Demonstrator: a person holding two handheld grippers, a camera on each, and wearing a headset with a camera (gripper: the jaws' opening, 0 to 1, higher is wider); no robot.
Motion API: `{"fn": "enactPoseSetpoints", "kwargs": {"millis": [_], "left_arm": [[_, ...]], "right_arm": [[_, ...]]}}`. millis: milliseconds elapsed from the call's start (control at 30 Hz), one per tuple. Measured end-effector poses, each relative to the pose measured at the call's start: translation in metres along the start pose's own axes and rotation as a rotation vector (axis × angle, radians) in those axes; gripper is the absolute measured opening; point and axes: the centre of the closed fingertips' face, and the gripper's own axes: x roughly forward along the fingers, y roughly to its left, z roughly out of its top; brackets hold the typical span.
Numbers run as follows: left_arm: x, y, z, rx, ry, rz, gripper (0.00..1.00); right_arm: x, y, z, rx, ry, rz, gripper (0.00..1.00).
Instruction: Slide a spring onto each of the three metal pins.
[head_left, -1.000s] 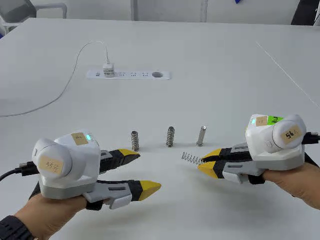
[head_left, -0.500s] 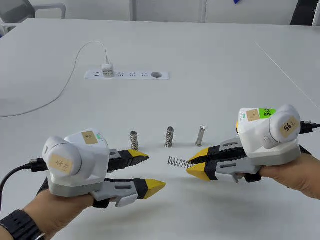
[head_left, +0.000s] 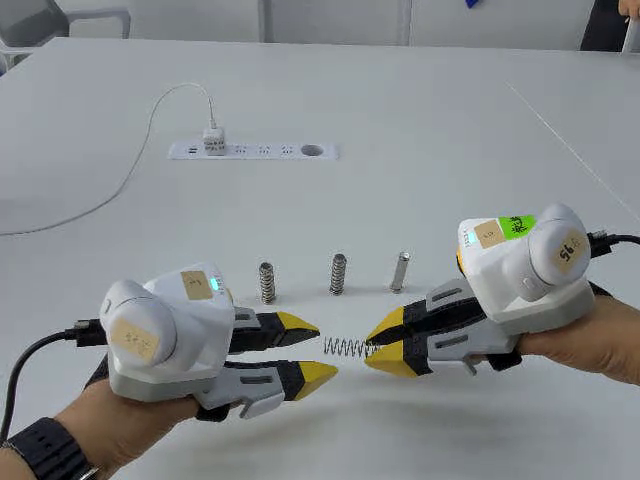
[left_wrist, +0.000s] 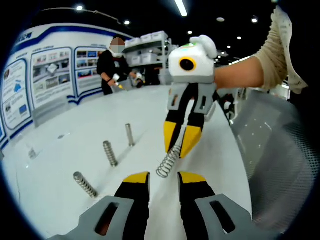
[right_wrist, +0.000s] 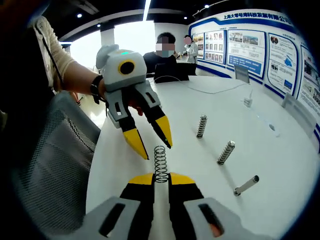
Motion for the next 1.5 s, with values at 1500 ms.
{"fn": "enactPoseSetpoints", "kwargs": {"millis": [1500], "left_arm": [[0.008,-0.014,0.002,0.022,0.007,-0.037,0.11]], "right_arm": [[-0.004,0.015,0.052,-0.077,-0.089,0.017,0.11]]}}
